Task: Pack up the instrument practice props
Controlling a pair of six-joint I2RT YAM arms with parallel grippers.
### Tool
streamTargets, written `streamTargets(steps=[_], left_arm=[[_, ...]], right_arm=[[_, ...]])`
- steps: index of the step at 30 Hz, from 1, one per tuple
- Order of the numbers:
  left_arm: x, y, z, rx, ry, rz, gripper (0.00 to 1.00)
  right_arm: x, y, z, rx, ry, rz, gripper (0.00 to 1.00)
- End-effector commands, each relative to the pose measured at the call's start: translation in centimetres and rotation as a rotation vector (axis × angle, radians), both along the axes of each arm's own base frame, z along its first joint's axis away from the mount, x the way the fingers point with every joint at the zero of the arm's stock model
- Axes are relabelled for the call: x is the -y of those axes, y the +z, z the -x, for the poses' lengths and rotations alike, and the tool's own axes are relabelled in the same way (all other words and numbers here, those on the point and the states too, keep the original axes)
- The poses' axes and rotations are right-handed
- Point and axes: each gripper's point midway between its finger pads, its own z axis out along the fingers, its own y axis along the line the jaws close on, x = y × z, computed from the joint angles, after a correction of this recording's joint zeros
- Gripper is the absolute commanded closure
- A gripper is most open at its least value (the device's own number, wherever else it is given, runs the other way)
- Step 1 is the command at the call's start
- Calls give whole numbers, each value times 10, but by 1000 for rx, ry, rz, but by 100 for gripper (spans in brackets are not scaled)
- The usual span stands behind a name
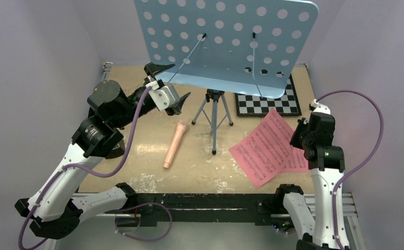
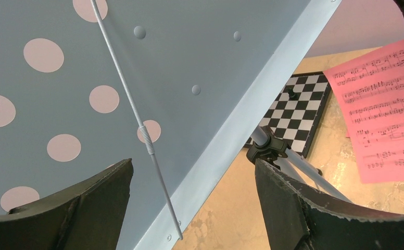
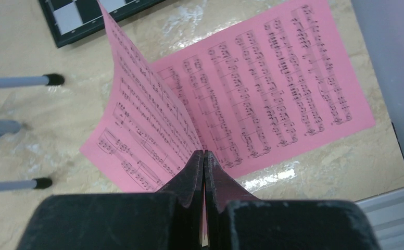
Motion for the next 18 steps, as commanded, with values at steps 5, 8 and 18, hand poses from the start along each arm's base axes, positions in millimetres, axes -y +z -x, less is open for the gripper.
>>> streamTargets(steps=[5,8,18], left_arm=[[-4,14,8,47,-13,17,9],[-4,12,9,47,-11,17,9],[-3,9,10,42,-23,18,9]], right_arm=[[45,-15,-7,-30,-151,84,100],[58,-21,-7,-49,-166,112,100],[89,-31,-25,-87,-139,208,100]])
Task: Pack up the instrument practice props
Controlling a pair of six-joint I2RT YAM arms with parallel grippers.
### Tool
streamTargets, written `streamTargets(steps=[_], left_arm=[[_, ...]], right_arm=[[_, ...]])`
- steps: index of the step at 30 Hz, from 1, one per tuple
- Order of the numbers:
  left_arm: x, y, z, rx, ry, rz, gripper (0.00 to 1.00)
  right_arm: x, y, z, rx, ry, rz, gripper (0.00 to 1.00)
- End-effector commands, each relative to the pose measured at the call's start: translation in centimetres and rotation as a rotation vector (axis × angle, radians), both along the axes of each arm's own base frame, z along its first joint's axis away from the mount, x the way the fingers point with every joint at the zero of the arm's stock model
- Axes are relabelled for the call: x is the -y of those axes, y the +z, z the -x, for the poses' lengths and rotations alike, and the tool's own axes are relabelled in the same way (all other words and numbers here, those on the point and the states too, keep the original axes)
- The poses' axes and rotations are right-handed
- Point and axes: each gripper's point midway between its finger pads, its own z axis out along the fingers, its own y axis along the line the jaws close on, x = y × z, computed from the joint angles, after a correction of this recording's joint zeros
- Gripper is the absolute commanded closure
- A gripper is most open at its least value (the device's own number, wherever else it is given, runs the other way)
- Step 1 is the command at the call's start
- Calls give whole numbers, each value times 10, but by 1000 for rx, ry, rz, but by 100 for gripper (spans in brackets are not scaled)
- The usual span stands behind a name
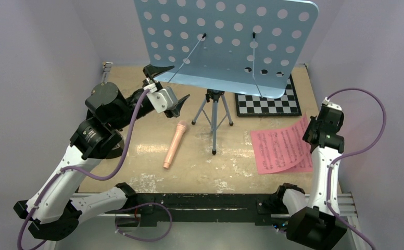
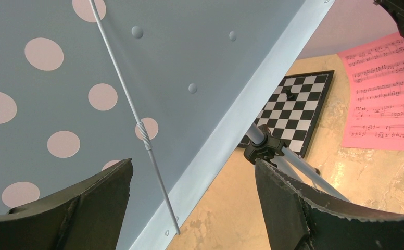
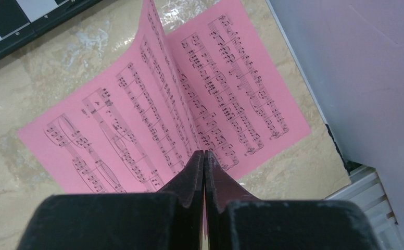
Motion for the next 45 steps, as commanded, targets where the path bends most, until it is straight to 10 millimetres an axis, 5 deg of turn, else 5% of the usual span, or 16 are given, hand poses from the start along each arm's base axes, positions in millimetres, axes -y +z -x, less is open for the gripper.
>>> streamTargets(steps=[1,9,29,31,39,45], left_arm=[[0,8,4,36,-13,14,9],[-2,7,5,36,-10,10,9],[-2,4,10,22,-26,1,9],[-3,3,10,19,-25,-1,9],[-3,1,14,12,-36,-3,9],[-2,-7,19,-21,-56,-13,9]], right_arm=[[20,0,-12,1,15,93,100],[40,-21,3,-150,-81,119,100],[95,-34,-6,-263,-107,248,100],[96,-34,-9,-259,-92,246,83],[82,-22,-15,-213,-36,186,50],[50,5,-17,-110,36,75,43]])
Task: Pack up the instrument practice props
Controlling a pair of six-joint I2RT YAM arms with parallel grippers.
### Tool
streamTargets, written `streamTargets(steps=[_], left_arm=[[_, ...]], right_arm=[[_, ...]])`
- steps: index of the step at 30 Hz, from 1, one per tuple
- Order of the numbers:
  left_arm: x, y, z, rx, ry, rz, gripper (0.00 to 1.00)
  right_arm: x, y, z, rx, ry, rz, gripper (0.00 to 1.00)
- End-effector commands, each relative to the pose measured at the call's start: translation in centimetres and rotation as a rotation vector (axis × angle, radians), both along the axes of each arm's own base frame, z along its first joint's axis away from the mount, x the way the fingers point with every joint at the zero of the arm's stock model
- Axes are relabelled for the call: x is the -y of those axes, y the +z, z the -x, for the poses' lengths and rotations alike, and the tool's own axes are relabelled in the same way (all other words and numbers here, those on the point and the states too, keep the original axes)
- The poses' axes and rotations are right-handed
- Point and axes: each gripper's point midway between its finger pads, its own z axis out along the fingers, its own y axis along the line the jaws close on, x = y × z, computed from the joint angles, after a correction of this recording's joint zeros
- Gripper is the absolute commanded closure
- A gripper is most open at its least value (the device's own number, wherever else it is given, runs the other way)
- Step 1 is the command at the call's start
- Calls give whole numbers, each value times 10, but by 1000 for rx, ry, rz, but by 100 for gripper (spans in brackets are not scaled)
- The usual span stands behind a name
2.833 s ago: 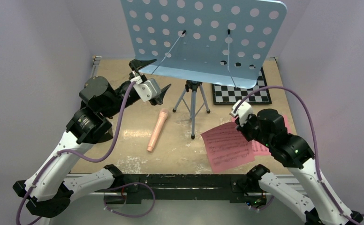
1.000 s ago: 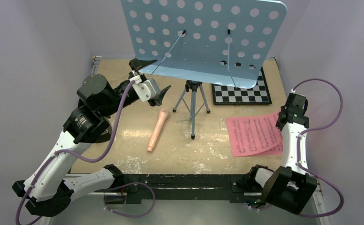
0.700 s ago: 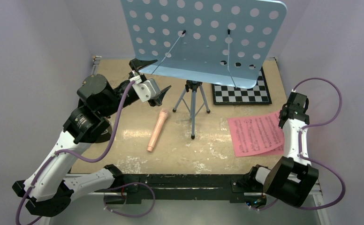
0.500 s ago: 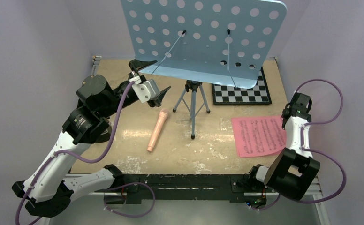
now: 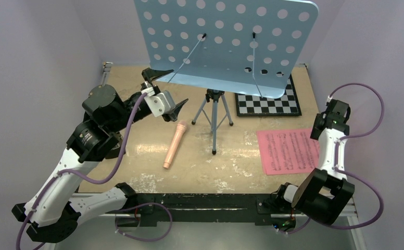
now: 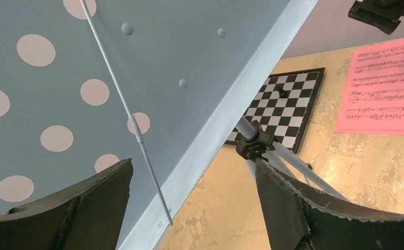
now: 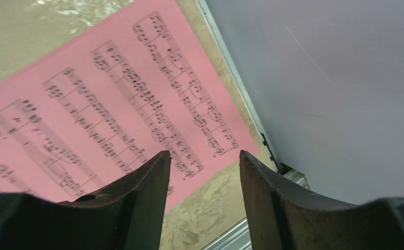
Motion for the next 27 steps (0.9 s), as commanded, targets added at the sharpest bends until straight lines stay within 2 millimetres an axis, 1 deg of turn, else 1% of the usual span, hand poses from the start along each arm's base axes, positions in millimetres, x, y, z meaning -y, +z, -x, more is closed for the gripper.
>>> streamTargets(steps=[1,2,3,5,7,10,13,14,15,18,20,21,23,27], left_arm=[[1,-3,10,-14,-38,0,9],[1,-6,11,-25,-43,-2,9],[2,-9,12,-37,-50,-4,9],[4,-17,16,-61,-66,-12,9],[6,-31,20,-88,-94,-37,10],[8,-47,33,-108,-154,-99,12],[11,-62,40,-131,-214,-175,22],[13,-70,44,-137,-240,-212,25],[15,-77,44,-133,-256,-247,26],[19,-97,36,-59,-276,-370,30],[24,-102,26,31,-283,-443,32],[28,-105,20,59,-281,-470,33],[34,-102,10,127,-268,-492,34],[45,-98,-2,251,-265,-516,34]], right_arm=[[-29,44,-8,154,68,-97,42],[-36,54,-8,197,95,-105,41],[-45,63,-10,235,130,-124,37],[-71,81,-14,327,256,-169,27],[-96,100,-15,420,384,-197,21],[-138,130,-5,528,576,-243,19],[-177,151,11,574,738,-318,20],[-193,159,19,591,797,-358,20],[-204,164,24,608,841,-383,21],[-227,177,38,663,933,-389,21],[-235,186,47,701,960,-369,21],[-239,192,52,721,973,-364,22],[-251,207,65,752,1001,-377,24],[-289,247,104,824,1157,-436,22]])
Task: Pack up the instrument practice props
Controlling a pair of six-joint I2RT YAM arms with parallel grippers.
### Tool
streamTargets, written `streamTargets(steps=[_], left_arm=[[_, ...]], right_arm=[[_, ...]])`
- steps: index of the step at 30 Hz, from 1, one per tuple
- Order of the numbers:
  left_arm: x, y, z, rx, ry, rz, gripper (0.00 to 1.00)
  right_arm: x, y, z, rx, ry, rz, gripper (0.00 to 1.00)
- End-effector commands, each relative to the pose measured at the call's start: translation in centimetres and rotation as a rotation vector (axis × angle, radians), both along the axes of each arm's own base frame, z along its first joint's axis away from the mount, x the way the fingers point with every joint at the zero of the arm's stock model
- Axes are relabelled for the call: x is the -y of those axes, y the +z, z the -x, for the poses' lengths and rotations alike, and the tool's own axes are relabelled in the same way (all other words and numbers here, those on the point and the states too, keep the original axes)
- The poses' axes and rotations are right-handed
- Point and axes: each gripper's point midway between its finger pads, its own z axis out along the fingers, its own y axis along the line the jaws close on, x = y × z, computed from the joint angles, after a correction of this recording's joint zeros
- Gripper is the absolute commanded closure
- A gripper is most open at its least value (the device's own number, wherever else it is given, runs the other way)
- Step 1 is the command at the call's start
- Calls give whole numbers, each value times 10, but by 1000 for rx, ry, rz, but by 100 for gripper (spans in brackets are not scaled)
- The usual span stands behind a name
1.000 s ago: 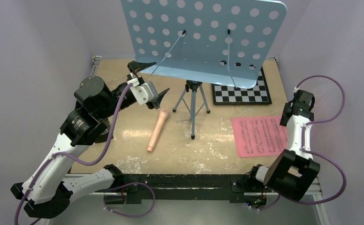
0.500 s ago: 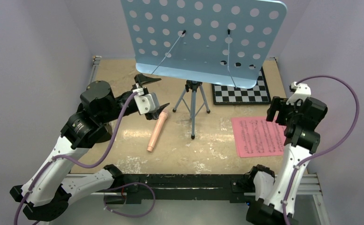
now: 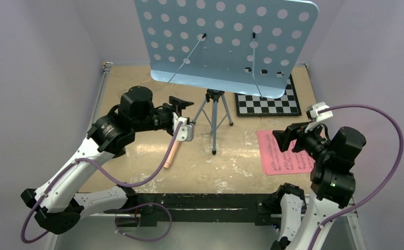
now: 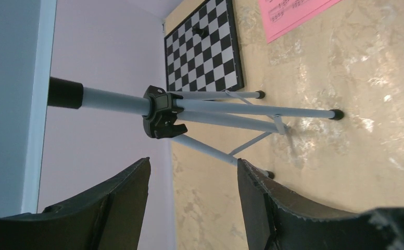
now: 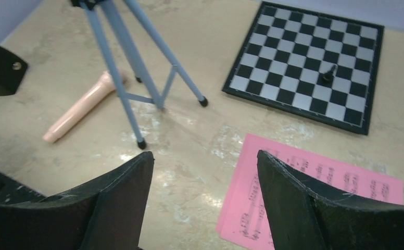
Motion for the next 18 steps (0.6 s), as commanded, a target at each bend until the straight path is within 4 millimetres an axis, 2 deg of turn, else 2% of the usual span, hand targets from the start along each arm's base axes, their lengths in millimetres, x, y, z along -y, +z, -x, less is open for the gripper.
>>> streamTargets(steps=[1,5,10,14,16,18], left_arm=[[12,16,-12,231,-63,-18,35],[25,13,-14,340,-117,-33,37],[41,3,-26,528,-169,-80,40],[53,1,-46,601,-133,-113,43],[57,0,-55,626,-112,-127,44],[60,-2,-63,655,-93,-141,44]], right_arm=[[-49,51,45,117,210,-54,20],[-57,79,54,200,218,-60,15],[-54,110,44,279,207,-84,14],[-53,132,35,328,240,-82,13],[-58,129,34,302,305,-84,16],[-59,106,37,251,321,-74,19]])
